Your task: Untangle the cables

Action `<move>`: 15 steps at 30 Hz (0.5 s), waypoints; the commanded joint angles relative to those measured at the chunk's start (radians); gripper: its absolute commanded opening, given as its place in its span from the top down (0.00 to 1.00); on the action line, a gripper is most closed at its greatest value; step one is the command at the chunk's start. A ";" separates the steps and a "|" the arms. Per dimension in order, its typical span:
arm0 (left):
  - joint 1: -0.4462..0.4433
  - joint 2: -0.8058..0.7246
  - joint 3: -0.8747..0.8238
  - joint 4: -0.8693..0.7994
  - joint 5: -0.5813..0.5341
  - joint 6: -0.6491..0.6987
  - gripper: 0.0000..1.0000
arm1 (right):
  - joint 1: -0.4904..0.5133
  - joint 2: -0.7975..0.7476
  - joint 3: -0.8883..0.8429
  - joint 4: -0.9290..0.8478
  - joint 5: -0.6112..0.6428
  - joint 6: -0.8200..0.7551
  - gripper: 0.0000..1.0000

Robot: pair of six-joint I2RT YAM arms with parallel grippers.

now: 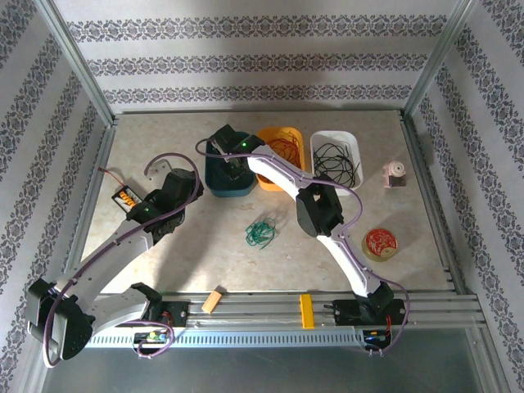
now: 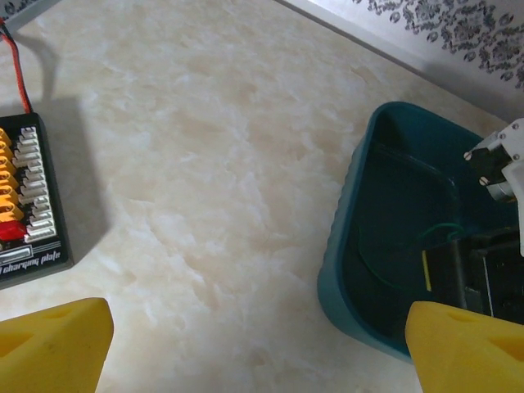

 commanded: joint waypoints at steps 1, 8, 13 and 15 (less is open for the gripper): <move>0.014 0.015 0.034 0.015 0.025 0.038 0.08 | 0.001 -0.014 0.015 -0.024 -0.031 0.032 0.67; 0.014 0.057 0.051 0.040 0.053 0.051 0.08 | -0.001 -0.146 0.021 0.014 -0.017 0.041 0.52; 0.014 0.085 0.062 0.061 0.113 0.087 0.07 | -0.012 -0.209 0.006 0.020 0.025 0.049 0.40; 0.012 0.107 0.063 0.083 0.173 0.125 0.07 | -0.019 -0.253 -0.033 0.036 0.032 0.063 0.40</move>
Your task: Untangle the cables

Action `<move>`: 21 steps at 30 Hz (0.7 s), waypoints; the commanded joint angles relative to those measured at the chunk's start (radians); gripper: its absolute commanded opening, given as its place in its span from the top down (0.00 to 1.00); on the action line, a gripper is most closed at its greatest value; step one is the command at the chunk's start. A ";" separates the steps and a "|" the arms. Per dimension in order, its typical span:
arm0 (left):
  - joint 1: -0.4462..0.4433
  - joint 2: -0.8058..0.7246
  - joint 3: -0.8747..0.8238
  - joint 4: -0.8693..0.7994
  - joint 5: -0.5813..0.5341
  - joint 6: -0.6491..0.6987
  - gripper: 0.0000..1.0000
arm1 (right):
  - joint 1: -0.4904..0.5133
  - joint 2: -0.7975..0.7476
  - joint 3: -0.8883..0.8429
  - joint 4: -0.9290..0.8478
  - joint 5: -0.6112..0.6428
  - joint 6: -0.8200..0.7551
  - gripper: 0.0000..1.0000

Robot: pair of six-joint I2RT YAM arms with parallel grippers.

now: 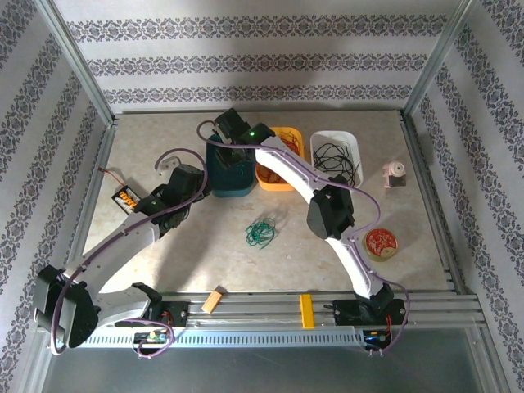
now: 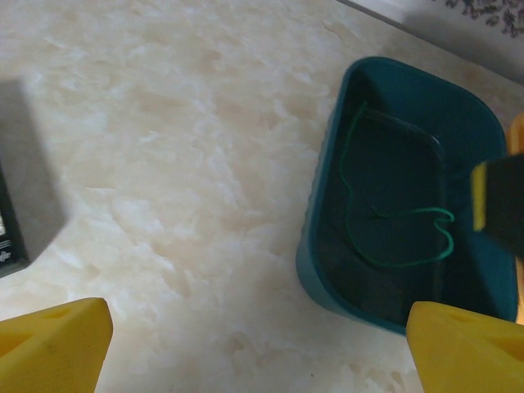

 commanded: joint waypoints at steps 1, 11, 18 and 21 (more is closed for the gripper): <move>0.012 0.032 0.031 0.071 0.119 0.091 0.07 | -0.017 -0.113 -0.061 0.032 0.029 0.038 0.40; -0.080 0.249 0.022 0.150 0.605 0.433 0.13 | -0.038 -0.655 -0.877 0.277 -0.208 0.192 0.49; -0.176 0.376 0.051 0.127 0.718 0.530 0.24 | -0.047 -0.741 -1.230 0.298 -0.361 0.259 0.51; -0.194 0.428 0.072 0.112 0.727 0.549 0.27 | -0.048 -0.711 -1.288 0.321 -0.355 0.276 0.52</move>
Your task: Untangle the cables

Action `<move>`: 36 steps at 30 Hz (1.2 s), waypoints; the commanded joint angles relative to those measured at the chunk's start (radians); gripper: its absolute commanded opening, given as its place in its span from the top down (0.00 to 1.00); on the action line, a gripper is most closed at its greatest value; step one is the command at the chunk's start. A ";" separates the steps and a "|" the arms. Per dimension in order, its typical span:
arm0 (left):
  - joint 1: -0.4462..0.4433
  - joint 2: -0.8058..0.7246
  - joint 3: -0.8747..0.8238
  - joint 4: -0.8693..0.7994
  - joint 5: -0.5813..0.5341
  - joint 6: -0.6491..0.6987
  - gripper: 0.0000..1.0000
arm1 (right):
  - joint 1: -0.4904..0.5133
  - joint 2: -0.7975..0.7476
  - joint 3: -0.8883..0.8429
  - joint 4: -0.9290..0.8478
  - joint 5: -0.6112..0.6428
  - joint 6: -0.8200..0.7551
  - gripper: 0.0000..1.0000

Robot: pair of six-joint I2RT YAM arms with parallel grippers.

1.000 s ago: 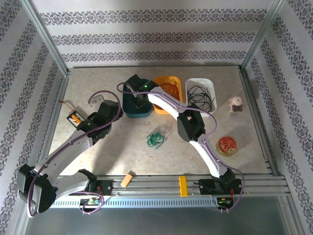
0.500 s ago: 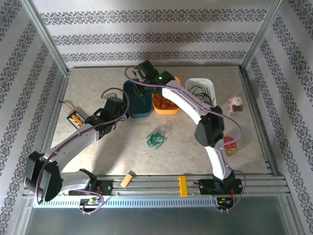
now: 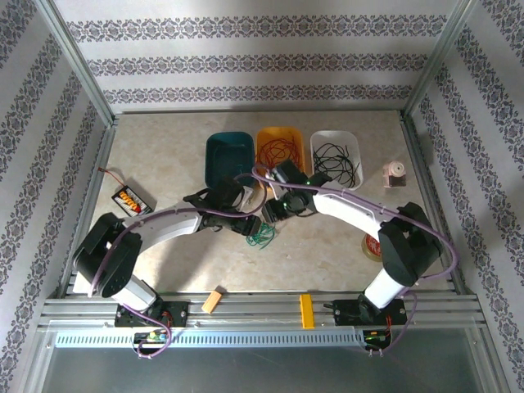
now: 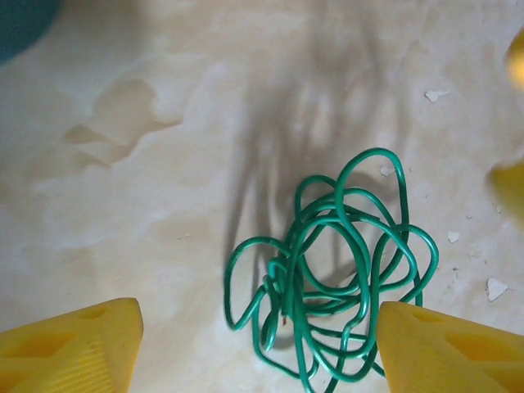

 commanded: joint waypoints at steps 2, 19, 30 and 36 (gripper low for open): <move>-0.020 0.061 0.049 -0.017 0.037 0.075 0.29 | -0.019 0.030 -0.061 0.075 -0.042 0.063 0.54; -0.043 0.157 0.058 -0.005 -0.034 0.074 0.56 | -0.028 0.155 -0.085 0.181 -0.075 0.099 0.65; -0.047 0.189 0.026 0.025 -0.068 0.045 1.00 | 0.002 0.085 -0.100 0.193 -0.080 0.082 0.63; -0.047 0.164 0.002 0.055 -0.064 0.031 1.00 | -0.002 0.134 -0.113 0.224 -0.080 0.084 0.65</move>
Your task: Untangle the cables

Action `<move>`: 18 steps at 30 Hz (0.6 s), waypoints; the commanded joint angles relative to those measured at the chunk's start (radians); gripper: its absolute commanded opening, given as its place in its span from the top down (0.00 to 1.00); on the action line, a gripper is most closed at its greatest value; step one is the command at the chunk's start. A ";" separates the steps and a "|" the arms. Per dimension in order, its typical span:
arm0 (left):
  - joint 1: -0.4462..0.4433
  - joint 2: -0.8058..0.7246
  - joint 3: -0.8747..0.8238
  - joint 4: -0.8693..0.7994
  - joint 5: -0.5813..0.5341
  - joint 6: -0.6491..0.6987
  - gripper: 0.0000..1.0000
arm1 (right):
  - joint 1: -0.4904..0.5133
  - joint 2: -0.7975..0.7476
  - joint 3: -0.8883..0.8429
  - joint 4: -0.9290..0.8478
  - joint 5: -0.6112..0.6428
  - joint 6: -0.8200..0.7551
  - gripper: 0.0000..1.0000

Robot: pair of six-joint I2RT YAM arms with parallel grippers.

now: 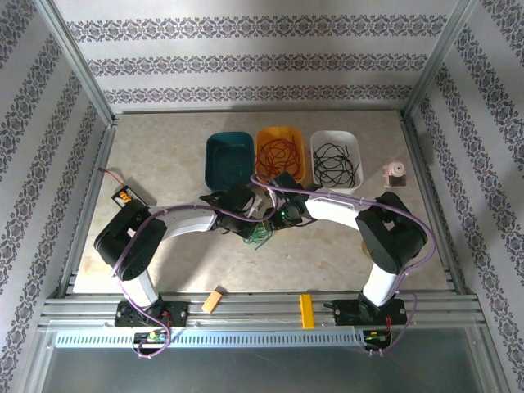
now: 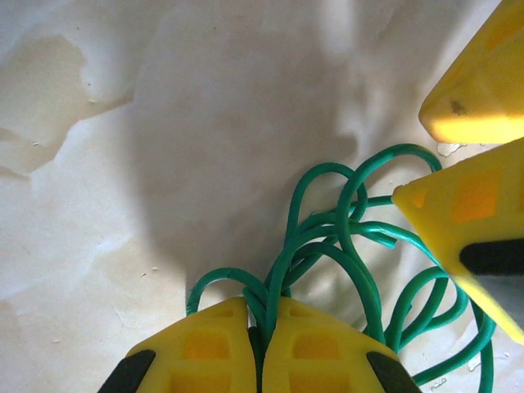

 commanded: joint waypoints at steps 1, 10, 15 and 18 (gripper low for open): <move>-0.008 0.005 -0.036 0.031 -0.029 -0.019 1.00 | 0.009 0.034 -0.015 0.031 -0.021 0.002 0.66; -0.006 -0.024 -0.060 0.052 -0.031 -0.020 1.00 | 0.013 0.021 -0.028 0.043 0.155 0.012 1.00; 0.002 -0.040 -0.080 0.033 -0.082 -0.037 1.00 | -0.053 -0.140 -0.097 -0.009 0.393 0.090 1.00; 0.017 -0.066 -0.100 0.030 -0.086 -0.046 1.00 | -0.153 -0.234 -0.164 -0.027 0.441 0.160 1.00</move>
